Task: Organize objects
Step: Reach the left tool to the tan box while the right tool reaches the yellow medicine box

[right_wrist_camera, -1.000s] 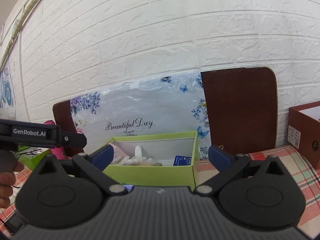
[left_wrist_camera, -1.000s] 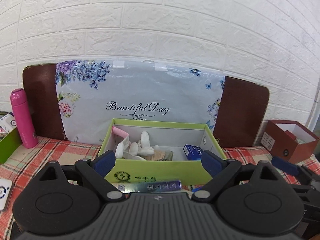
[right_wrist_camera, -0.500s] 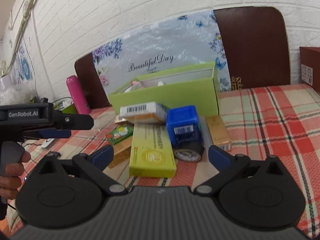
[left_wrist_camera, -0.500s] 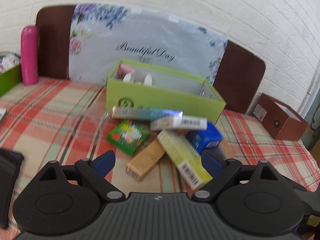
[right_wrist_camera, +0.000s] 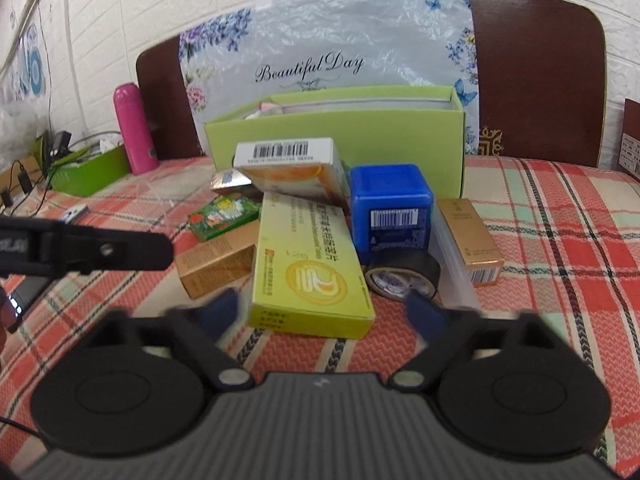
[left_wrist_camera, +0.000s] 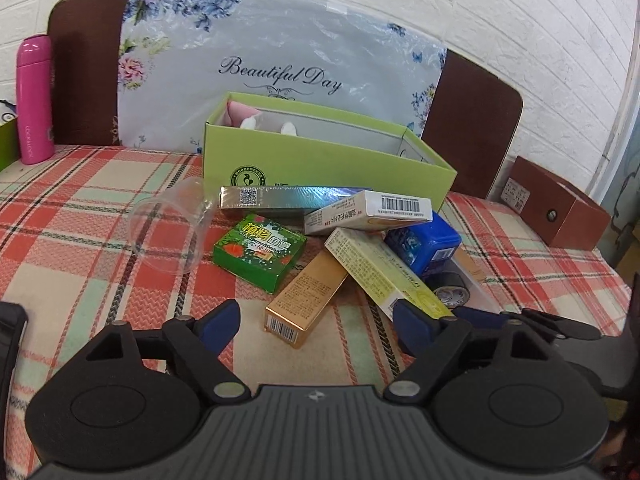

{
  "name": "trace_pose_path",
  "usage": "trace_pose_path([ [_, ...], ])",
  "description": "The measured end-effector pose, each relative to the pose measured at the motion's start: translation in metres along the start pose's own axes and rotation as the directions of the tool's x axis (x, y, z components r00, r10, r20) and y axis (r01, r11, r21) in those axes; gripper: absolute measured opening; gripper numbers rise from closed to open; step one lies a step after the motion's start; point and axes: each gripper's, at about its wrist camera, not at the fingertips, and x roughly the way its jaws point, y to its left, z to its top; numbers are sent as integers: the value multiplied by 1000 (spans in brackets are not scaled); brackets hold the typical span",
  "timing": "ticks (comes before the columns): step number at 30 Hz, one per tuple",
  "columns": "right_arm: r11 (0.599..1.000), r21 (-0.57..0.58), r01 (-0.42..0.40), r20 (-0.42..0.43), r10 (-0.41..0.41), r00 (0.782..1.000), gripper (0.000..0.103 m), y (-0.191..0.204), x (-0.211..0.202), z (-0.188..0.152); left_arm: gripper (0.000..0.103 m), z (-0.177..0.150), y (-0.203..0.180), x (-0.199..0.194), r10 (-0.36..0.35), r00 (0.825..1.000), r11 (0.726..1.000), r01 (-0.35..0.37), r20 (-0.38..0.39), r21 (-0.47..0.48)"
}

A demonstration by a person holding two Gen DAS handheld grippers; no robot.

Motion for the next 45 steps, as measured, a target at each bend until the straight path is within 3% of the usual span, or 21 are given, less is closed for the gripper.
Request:
trace_pose_path([
  [6, 992, -120, 26, -4, -26, 1000, 68, 2, -23, -13, 70, 3, 2, 37, 5, 997, 1000, -5, -72, 6],
  [8, 984, -174, 42, -17, -45, 999, 68, 4, -32, -21, 61, 2, 3, 44, 20, 996, 1000, -19, -91, 16],
  [9, 980, -196, 45, -29, -52, 998, 68, 5, -38, -26, 46, 1, 4, 46, 35, 994, 999, -34, -101, 16],
  [13, 967, -250, 50, -54, -66, 996, 68, 7, -57, -39, 37, -4, 8, 36, 29, 994, 1000, -29, -109, 1],
  [18, 955, -295, -6, -97, -24, 995, 68, 10, -70, -44, 36, -27, 0, 2, 52, 990, 997, -44, -131, 59],
  [20, 956, -293, -13, -90, -14, 996, 76, 10, -71, -43, 36, -35, -2, -10, 66, 988, 996, -56, -141, 74],
  [21, 957, -291, -10, -81, -14, 997, 81, 10, -71, -42, 40, -37, -3, -12, 74, 987, 995, -64, -143, 74],
  [22, 958, -288, -8, -74, -14, 997, 81, 10, -70, -40, 52, -37, -4, -14, 79, 987, 995, -69, -143, 72],
  [24, 961, -275, -5, -67, -14, 998, 81, 9, -65, -37, 59, -35, -7, -11, 87, 988, 994, -79, -128, 71],
  [30, 973, -231, 10, -61, -25, 998, 81, 8, -54, -31, 57, -23, -14, 8, 62, 991, 995, -52, -121, 89],
  [33, 971, -240, 17, -62, -32, 998, 81, 9, -50, -31, 43, -21, -12, 14, 54, 989, 997, -45, -139, 71],
  [41, 985, -174, -22, -110, 2, 994, 80, 4, -29, -27, 46, -23, -14, 17, 57, 989, 996, -47, -138, 75],
  [45, 986, -165, -24, -110, 6, 994, 85, 3, -26, -29, 46, -21, -14, 21, 53, 989, 997, -45, -138, 62],
])
